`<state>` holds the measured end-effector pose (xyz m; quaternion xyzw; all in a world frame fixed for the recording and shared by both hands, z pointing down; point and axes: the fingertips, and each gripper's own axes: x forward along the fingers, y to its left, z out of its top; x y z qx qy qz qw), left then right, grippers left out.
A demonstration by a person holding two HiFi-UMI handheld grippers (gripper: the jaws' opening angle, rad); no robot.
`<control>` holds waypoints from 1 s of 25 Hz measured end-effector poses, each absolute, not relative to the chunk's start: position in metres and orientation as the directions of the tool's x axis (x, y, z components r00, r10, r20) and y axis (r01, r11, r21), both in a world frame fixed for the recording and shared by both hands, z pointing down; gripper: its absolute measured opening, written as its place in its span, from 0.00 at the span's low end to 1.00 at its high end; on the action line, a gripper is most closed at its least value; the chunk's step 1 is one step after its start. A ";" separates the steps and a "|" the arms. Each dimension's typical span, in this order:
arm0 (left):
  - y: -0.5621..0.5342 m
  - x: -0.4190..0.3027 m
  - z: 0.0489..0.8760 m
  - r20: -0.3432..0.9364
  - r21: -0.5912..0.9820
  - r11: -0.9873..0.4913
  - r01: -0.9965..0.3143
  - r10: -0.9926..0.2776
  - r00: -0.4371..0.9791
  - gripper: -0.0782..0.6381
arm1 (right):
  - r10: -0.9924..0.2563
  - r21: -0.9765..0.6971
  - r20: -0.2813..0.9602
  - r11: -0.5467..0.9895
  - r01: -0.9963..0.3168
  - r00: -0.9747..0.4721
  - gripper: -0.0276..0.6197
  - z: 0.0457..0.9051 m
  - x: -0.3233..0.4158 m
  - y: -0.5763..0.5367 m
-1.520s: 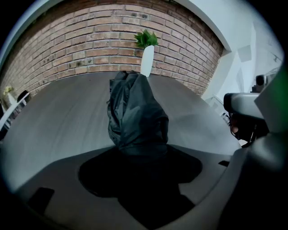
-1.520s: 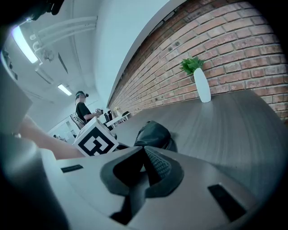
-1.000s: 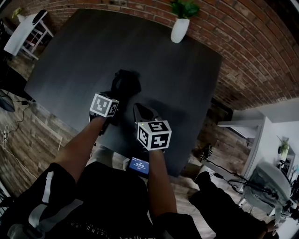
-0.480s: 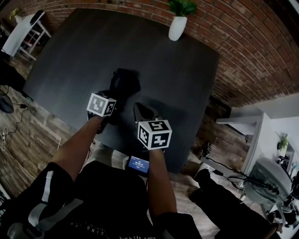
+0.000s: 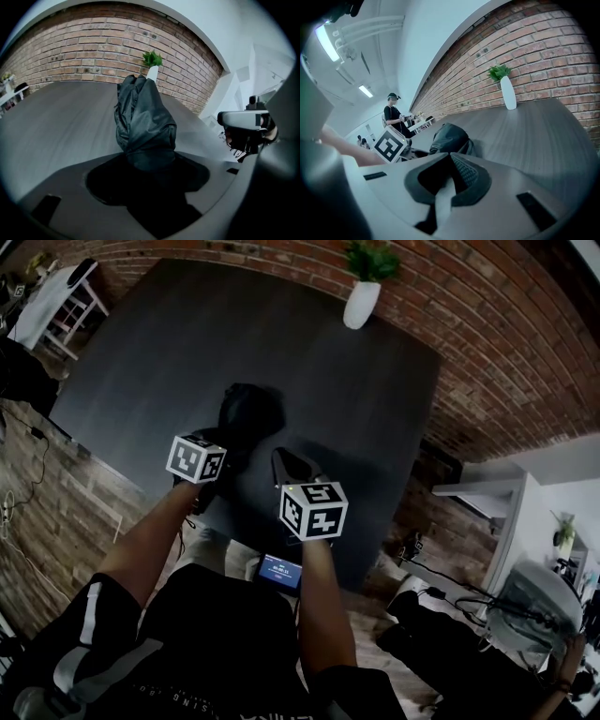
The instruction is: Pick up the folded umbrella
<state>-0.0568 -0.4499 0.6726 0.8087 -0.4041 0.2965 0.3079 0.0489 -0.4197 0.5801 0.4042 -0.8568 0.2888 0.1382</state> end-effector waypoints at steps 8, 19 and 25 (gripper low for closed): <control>-0.450 -0.060 0.636 0.625 0.311 -0.492 -0.813 -0.539 0.565 0.51 | -0.603 -0.366 0.468 0.533 -0.763 -0.646 0.06 0.571 0.037 -0.413; -0.457 -0.049 0.552 0.406 0.354 -0.566 -0.744 -0.624 0.668 0.51 | -0.621 -0.305 0.455 0.565 -0.767 -0.638 0.06 0.544 0.040 -0.414; -0.451 -0.045 0.502 0.260 0.364 -0.602 -0.711 -0.667 0.698 0.51 | -0.638 -0.253 0.433 0.592 -0.765 -0.637 0.06 0.520 0.046 -0.415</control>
